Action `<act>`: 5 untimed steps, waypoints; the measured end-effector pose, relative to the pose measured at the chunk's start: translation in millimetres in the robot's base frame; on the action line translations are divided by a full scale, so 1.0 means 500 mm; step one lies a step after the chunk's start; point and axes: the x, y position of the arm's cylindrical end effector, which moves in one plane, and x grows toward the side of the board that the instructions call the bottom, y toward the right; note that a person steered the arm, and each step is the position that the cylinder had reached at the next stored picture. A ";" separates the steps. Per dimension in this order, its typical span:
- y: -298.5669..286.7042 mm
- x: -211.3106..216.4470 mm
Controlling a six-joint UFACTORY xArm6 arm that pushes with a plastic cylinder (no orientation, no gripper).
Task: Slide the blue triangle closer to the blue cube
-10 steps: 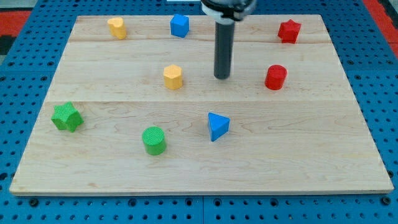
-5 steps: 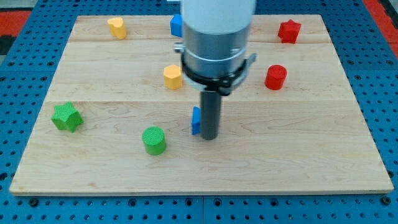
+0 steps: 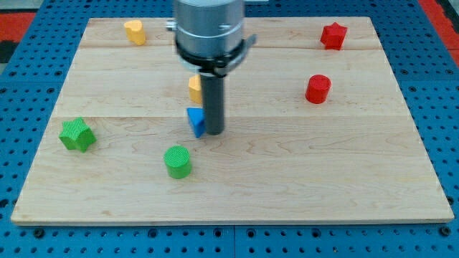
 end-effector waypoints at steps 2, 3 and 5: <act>-0.151 -0.010; -0.168 -0.041; -0.157 -0.150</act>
